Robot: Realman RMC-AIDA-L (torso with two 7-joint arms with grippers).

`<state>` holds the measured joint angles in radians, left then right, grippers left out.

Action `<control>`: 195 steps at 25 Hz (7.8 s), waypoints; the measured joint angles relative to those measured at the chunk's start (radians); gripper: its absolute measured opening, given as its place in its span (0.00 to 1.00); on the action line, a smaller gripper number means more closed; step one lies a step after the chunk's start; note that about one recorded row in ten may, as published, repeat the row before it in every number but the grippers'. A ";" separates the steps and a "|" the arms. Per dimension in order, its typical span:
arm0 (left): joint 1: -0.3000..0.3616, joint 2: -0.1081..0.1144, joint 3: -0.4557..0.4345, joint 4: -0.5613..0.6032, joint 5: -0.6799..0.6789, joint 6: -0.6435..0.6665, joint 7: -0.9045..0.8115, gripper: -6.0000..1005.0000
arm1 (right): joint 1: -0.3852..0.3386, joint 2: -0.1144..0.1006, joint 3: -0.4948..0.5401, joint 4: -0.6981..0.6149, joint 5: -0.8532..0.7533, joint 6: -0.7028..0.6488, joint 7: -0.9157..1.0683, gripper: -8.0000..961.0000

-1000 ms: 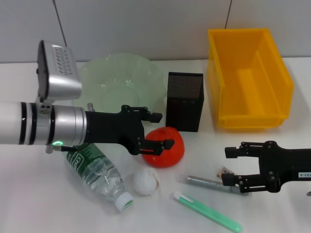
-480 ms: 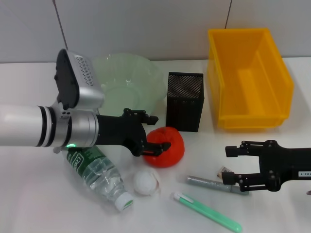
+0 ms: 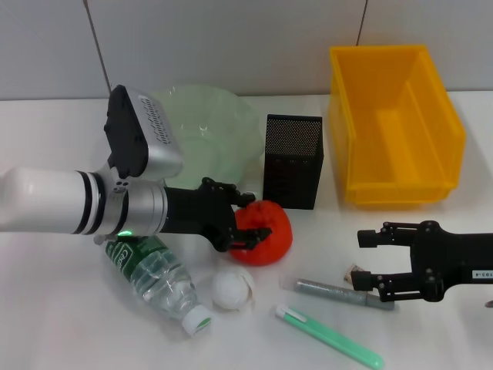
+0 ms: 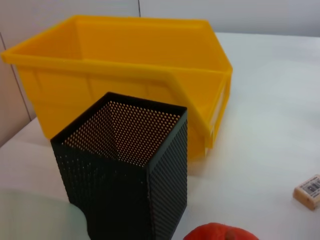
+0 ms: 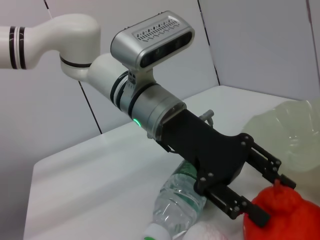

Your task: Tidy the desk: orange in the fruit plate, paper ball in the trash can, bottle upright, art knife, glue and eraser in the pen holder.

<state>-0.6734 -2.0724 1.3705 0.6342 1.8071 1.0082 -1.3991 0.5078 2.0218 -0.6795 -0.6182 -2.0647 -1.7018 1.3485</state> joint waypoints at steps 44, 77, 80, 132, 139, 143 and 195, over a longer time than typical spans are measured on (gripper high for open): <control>-0.016 0.000 -0.513 -0.129 -0.193 -0.126 0.099 0.06 | 0.002 0.005 -0.008 0.000 0.000 0.014 0.007 0.82; 0.141 0.079 -0.498 0.012 -0.299 0.675 -0.167 0.81 | 0.007 -0.002 0.002 -0.007 0.006 0.014 0.001 0.82; 0.174 0.090 -0.487 0.009 -0.277 0.767 -0.159 0.84 | 0.016 -0.003 0.003 -0.008 0.006 0.009 0.004 0.82; 0.330 0.061 -0.496 0.058 0.092 0.784 0.172 0.84 | 0.530 0.070 -0.871 -0.183 -0.178 0.323 0.446 0.81; 0.330 0.061 -0.496 0.060 0.092 0.783 0.170 0.84 | 0.528 0.071 -0.957 -0.135 -0.123 0.413 0.441 0.81; 0.330 0.061 -0.496 0.061 0.092 0.783 0.170 0.84 | 0.524 0.071 -0.994 -0.130 -0.104 0.446 0.438 0.81; 0.314 0.058 -0.512 0.064 0.084 0.774 0.150 0.84 | 0.219 0.047 -0.231 -0.404 0.104 0.371 0.471 0.61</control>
<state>-0.3592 -2.0146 0.8583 0.6983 1.8912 1.7819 -1.2489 0.7271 2.0690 -0.9104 -1.0223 -1.9610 -1.3305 1.8196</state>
